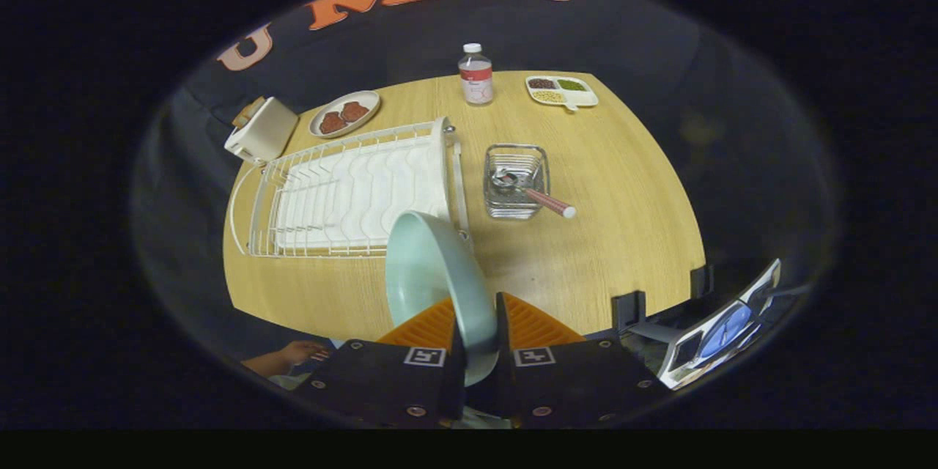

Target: Take the plate from the dish rack, then take the spoon from the basket and place it into the plate.

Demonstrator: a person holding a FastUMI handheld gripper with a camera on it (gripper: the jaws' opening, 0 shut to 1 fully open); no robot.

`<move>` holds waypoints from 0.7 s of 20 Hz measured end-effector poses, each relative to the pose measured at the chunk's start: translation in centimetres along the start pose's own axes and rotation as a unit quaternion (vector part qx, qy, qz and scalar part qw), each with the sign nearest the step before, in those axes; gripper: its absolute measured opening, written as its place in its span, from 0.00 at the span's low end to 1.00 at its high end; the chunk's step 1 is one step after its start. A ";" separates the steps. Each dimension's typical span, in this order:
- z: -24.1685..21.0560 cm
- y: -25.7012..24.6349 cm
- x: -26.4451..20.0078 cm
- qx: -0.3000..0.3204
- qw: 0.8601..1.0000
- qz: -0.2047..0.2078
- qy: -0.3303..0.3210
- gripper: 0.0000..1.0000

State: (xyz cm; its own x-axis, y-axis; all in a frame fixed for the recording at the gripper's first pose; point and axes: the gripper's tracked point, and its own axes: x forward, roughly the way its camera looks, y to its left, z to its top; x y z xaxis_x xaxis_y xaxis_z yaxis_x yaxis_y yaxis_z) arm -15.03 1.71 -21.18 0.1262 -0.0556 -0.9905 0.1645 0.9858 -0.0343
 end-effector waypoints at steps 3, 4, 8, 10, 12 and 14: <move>-2.1 -0.6 0.4 -0.007 1.000 0.005 0.008 0.19; -3.0 -0.5 0.9 -0.005 1.000 0.012 0.017 0.19; -5.4 1.3 3.0 0.005 0.998 0.046 0.042 0.19; -5.9 2.2 3.8 0.003 0.997 0.060 0.046 0.19; -6.3 3.0 4.5 0.003 0.996 0.073 0.047 0.19; -6.7 3.7 5.3 0.002 0.995 0.084 0.050 0.19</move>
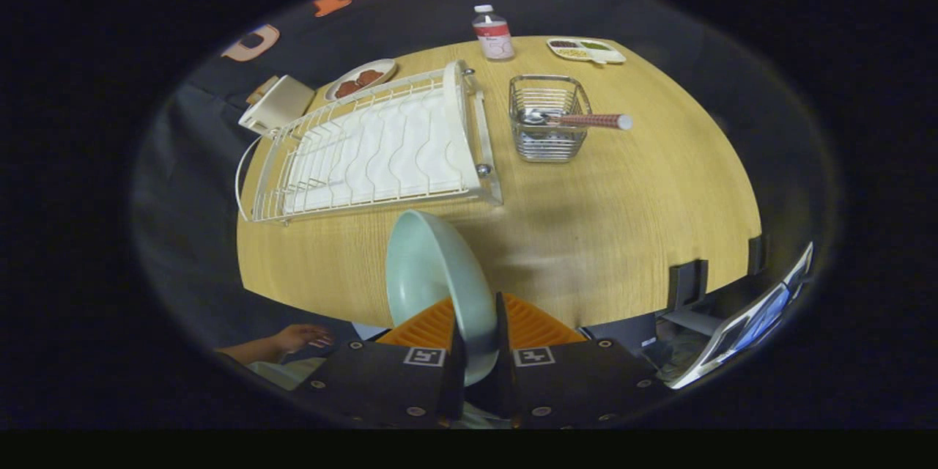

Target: Take the plate from the dish rack, then take the spoon from the basket and place it into the plate.

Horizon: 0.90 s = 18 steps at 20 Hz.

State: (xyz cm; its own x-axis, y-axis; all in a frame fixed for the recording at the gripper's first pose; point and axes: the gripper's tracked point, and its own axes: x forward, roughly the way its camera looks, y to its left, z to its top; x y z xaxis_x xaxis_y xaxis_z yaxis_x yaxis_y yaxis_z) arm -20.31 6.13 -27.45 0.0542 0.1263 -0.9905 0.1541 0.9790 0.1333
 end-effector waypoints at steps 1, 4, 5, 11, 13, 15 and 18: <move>-0.1 0.3 0.4 -0.001 1.000 0.004 0.001 0.19; -0.4 0.7 2.0 -0.004 1.000 0.018 -0.003 0.19; -0.1 1.1 1.9 0.006 0.999 0.032 0.000 0.19; 0.6 1.1 4.5 0.038 0.997 0.057 -0.020 0.22; 0.9 0.1 5.0 0.030 0.998 0.039 -0.029 0.25; 1.6 -1.0 5.5 0.019 0.999 0.019 -0.044 0.26; 2.6 -1.5 5.5 0.041 0.997 0.030 -0.059 0.27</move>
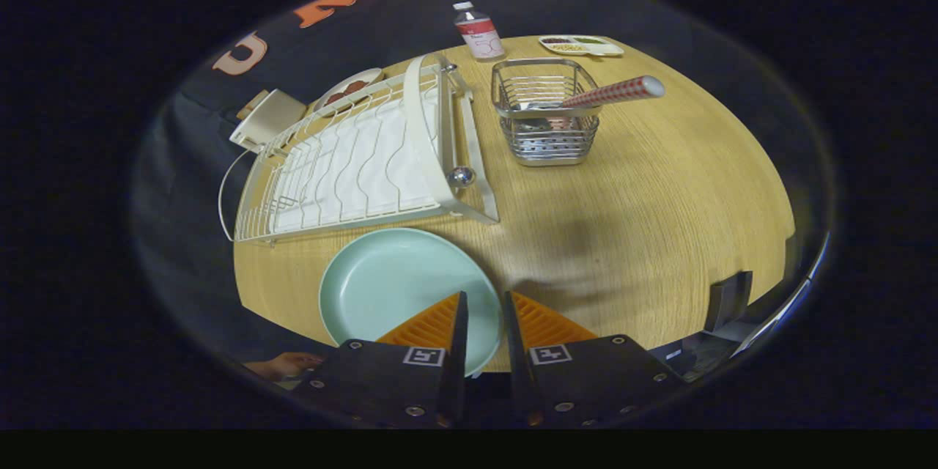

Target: Take the plate from the dish rack, then take the spoon from the basket and place it into the plate.

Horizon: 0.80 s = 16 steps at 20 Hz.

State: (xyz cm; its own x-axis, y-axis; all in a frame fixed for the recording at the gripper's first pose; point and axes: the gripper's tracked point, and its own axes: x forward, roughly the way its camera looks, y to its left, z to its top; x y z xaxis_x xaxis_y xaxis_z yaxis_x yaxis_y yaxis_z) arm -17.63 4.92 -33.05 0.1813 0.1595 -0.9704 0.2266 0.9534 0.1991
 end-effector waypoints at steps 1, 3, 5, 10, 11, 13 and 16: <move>0.7 -0.2 -0.1 0.008 1.000 0.004 -0.012 0.28; 2.3 -0.8 -0.6 0.011 0.999 0.008 -0.049 0.30; 4.2 -1.7 -1.5 0.004 0.995 0.003 -0.097 0.32; 8.8 -4.0 -3.3 -0.025 0.975 -0.016 -0.222 0.48; 9.5 -4.3 -3.4 -0.027 0.970 -0.018 -0.241 0.48; 10.9 -5.1 -3.6 -0.031 0.961 -0.025 -0.274 0.48; 12.3 -5.5 -4.2 -0.032 0.951 -0.028 -0.307 0.42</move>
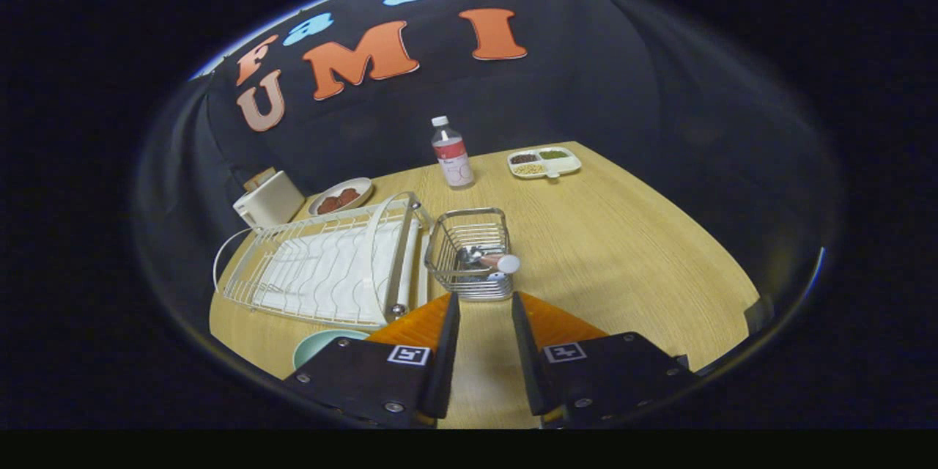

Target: Take the plate from the dish rack, then take the spoon from the basket and place it into the plate.

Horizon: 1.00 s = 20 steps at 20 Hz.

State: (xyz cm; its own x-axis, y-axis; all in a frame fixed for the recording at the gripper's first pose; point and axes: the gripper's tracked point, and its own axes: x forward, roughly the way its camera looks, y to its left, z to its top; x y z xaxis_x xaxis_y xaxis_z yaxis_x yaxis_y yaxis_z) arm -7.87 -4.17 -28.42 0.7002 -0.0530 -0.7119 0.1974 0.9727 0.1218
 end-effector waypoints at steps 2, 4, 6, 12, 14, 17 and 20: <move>0.8 0.0 0.2 -0.004 1.000 0.002 -0.021 0.38; 1.5 -0.5 0.6 -0.014 0.999 -0.005 -0.037 0.34; 1.7 -0.8 0.9 -0.022 0.999 -0.011 -0.041 0.31; 2.8 -0.5 1.7 -0.047 0.997 -0.012 -0.061 0.22; 3.2 -0.1 1.7 -0.056 0.996 -0.008 -0.066 0.19; 3.3 0.7 1.7 -0.059 0.996 0.008 -0.063 0.16; 3.4 1.1 1.6 -0.059 0.997 0.018 -0.054 0.12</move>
State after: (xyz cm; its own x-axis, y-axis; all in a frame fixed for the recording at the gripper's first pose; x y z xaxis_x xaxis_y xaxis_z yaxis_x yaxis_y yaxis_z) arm -4.20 -3.93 -27.06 0.7766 -0.0364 -0.6289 0.0939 0.9939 0.0584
